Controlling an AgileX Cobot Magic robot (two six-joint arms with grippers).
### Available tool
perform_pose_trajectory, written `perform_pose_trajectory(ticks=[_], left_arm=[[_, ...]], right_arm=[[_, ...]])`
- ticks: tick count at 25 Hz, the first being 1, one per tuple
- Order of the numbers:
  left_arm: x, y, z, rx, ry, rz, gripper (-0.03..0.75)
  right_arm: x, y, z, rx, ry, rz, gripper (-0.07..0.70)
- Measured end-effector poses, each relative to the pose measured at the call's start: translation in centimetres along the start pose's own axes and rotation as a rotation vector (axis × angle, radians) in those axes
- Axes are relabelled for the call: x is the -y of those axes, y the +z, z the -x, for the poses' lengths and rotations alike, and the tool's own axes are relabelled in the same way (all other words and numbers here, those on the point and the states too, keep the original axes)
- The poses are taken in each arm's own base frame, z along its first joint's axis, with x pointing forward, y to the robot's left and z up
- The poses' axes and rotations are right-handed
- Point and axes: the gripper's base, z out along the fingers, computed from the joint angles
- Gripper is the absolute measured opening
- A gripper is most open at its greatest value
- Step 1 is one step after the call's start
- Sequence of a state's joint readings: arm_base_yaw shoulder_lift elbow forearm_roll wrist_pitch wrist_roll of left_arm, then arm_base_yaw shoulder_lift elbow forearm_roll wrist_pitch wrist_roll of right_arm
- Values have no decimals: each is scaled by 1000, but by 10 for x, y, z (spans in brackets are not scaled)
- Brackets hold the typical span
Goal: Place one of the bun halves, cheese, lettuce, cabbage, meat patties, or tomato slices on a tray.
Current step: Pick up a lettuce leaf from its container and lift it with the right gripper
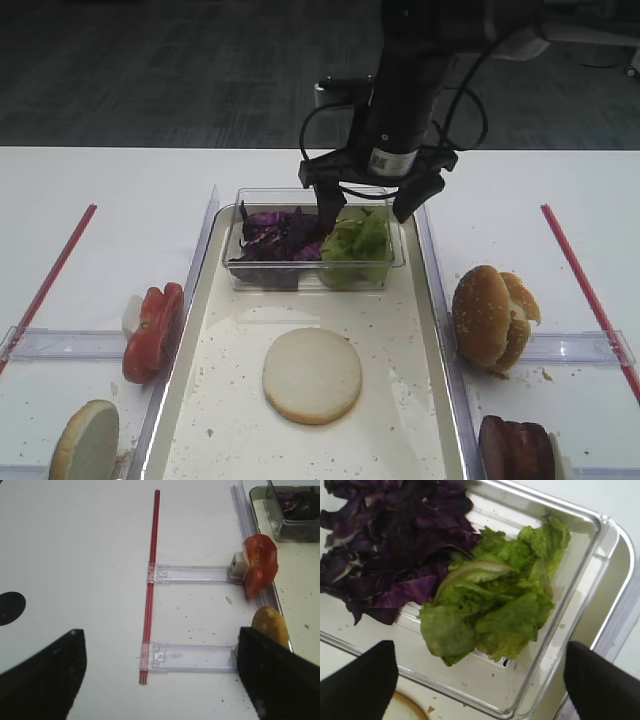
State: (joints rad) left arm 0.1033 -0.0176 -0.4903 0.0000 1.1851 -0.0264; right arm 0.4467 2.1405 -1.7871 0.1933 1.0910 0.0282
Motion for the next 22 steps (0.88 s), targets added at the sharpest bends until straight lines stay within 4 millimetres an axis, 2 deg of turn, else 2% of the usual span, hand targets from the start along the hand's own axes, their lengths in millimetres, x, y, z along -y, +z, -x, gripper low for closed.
perform_pose_trajectory(ticks=[4, 8, 13, 22], left_arm=[[0, 0, 0, 0, 0, 0, 566], [0, 0, 0, 0, 0, 0, 566], [0, 0, 0, 0, 0, 0, 566], [0, 0, 0, 0, 0, 0, 566]], right_arm=[[2, 10, 0, -23, 6, 0, 557], [2, 10, 0, -23, 5, -1, 489], [2, 10, 1, -5, -9, -1, 445], [2, 10, 6, 43, -15, -7, 439]])
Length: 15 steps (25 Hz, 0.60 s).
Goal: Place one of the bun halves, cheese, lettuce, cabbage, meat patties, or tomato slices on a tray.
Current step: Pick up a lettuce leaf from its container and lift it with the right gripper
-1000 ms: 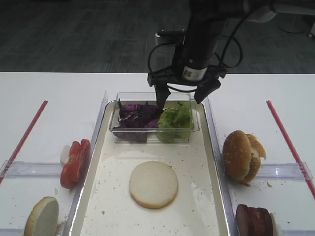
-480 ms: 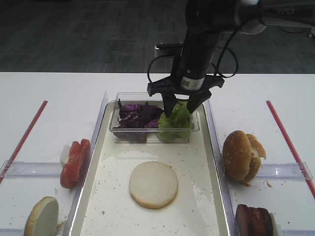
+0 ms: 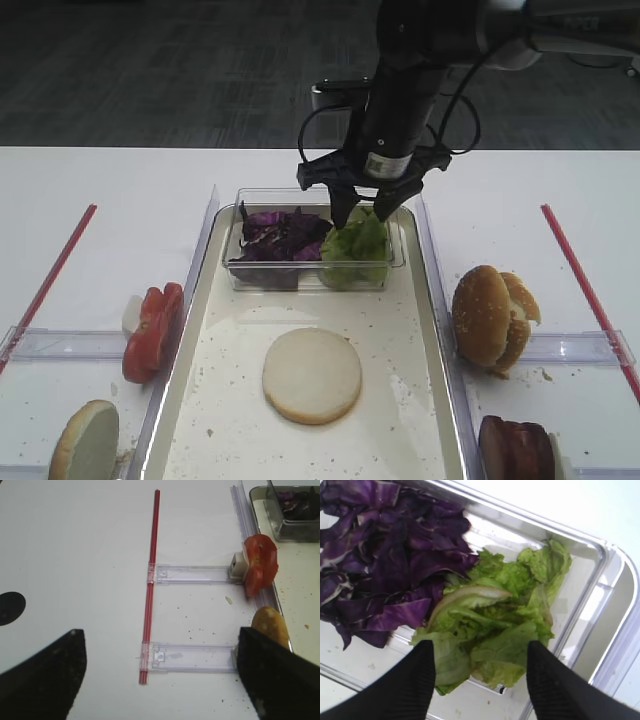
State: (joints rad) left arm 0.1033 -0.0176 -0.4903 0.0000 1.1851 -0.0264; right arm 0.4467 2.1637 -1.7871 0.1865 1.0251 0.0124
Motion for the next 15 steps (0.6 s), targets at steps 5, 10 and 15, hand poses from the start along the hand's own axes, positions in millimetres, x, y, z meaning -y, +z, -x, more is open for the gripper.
perform_pose_trajectory(ticks=[5, 10, 15], left_arm=[[0, 0, 0, 0, 0, 0, 566], [0, 0, 0, 0, 0, 0, 566], [0, 0, 0, 0, 0, 0, 566]], right_arm=[[2, 11, -1, -22, 2, -6, 437], [4, 22, -2, -41, 0, -10, 394], [6, 23, -2, -44, -5, -23, 378]])
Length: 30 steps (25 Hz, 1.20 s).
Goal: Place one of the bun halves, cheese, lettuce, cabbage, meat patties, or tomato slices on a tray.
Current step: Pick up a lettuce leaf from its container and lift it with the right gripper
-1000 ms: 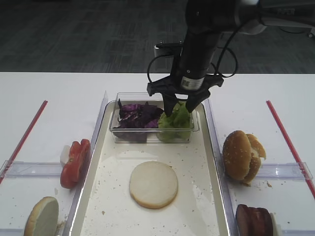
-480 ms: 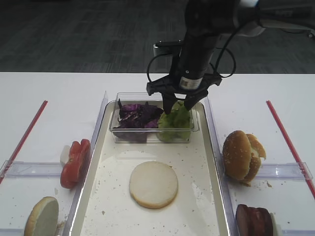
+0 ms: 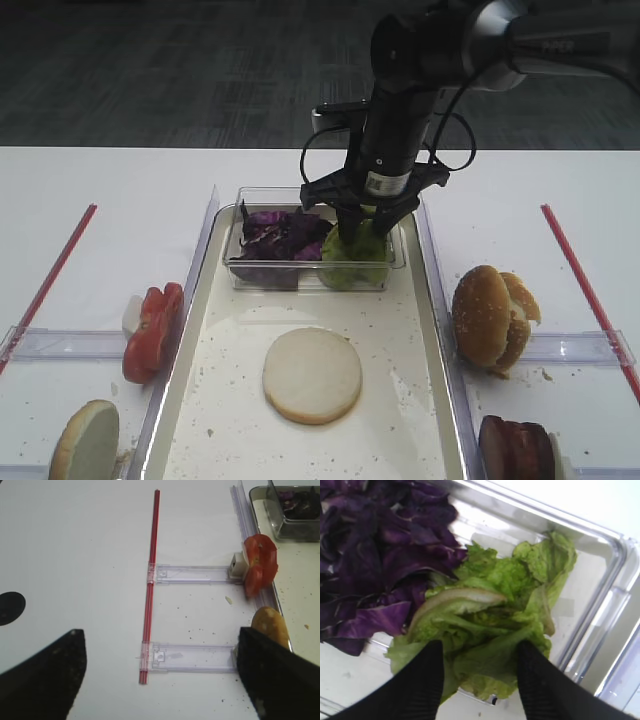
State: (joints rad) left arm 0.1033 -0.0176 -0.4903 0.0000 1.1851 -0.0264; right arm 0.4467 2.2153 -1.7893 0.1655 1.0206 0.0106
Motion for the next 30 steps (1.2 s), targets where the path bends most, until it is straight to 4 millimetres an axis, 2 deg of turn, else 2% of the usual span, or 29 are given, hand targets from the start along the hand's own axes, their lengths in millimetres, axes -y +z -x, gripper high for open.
perform_pose_trajectory(ticks=[7, 13, 15, 25, 30], left_arm=[[0, 0, 0, 0, 0, 0, 566], [0, 0, 0, 0, 0, 0, 566], [0, 0, 0, 0, 0, 0, 566], [0, 0, 0, 0, 0, 0, 566], [0, 0, 0, 0, 0, 0, 566]], right_arm=[[1, 0, 0, -6, 4, -16, 375], [1, 9, -1, -25, 8, -12, 365], [1, 9, -1, -29, 7, -14, 333], [4, 9, -3, -53, -11, -49, 79], [4, 9, -3, -53, -13, -53, 43]])
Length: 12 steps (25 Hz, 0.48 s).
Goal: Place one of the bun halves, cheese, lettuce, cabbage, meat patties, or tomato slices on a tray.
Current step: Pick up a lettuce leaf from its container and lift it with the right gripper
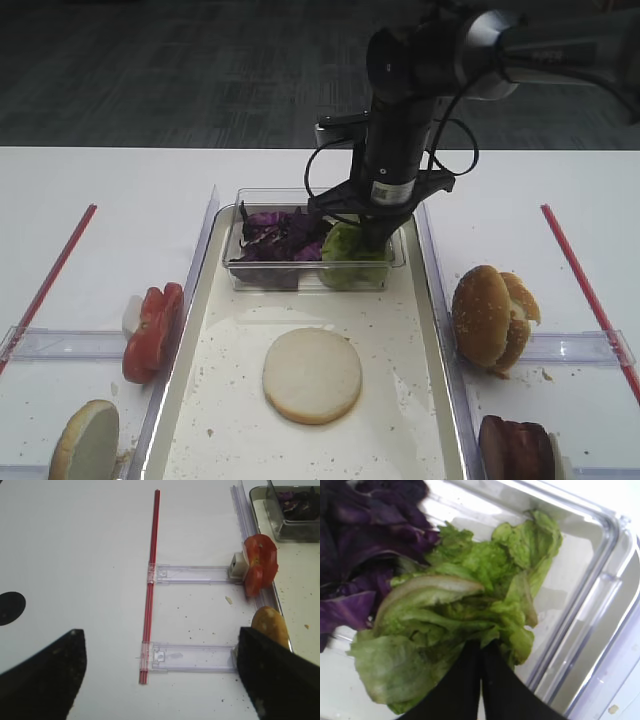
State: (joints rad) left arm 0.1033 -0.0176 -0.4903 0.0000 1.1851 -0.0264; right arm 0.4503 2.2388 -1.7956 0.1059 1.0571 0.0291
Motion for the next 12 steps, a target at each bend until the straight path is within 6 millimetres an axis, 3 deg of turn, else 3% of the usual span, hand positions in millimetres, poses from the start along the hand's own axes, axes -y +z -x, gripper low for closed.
perform_pose_trajectory(ticks=[8, 12], left_arm=[[0, 0, 0, 0, 0, 0, 566], [0, 0, 0, 0, 0, 0, 566]], right_arm=[[0, -5, 0, 12, -3, -3, 43], [-2, -25, 5, 46, -8, 1, 42]])
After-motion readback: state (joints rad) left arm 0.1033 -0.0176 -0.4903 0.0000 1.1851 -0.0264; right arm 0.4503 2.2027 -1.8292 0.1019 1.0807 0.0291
